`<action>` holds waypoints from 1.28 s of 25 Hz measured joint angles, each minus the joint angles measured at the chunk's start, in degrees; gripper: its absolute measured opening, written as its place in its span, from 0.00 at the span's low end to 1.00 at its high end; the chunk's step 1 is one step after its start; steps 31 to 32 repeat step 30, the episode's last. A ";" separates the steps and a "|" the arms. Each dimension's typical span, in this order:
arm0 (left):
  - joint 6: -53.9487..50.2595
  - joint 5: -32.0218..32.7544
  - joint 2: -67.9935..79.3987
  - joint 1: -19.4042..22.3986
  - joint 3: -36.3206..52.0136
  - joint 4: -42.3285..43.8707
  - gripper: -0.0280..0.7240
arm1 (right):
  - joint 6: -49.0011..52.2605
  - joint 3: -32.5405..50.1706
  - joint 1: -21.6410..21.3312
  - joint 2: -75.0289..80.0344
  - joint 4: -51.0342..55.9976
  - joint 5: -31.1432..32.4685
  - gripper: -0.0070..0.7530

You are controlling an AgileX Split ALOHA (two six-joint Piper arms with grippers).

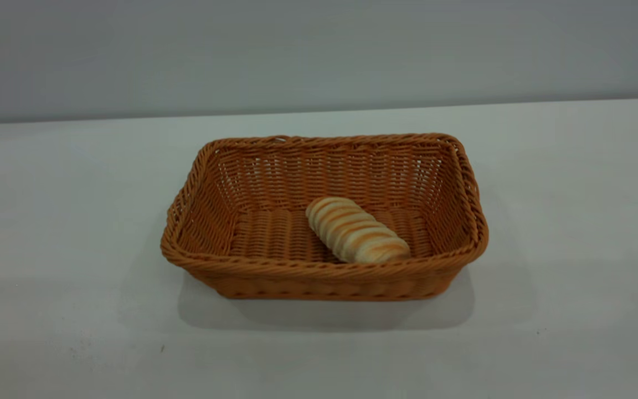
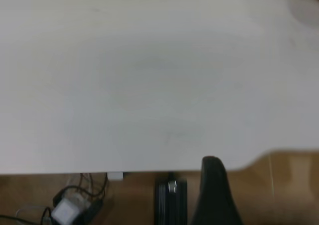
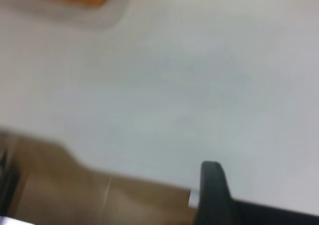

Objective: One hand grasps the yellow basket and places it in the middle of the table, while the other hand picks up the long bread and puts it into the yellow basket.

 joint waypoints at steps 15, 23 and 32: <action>0.00 0.90 -13.38 3.64 0.00 0.07 0.81 | 0.00 0.00 -4.10 -13.62 0.40 1.00 0.74; 0.00 0.90 -13.55 3.64 0.00 0.07 0.81 | 0.00 0.00 -4.10 -13.62 0.41 1.00 0.74; 0.00 0.90 -13.55 3.64 0.00 0.07 0.81 | 0.00 0.00 -4.10 -13.62 0.46 1.00 0.74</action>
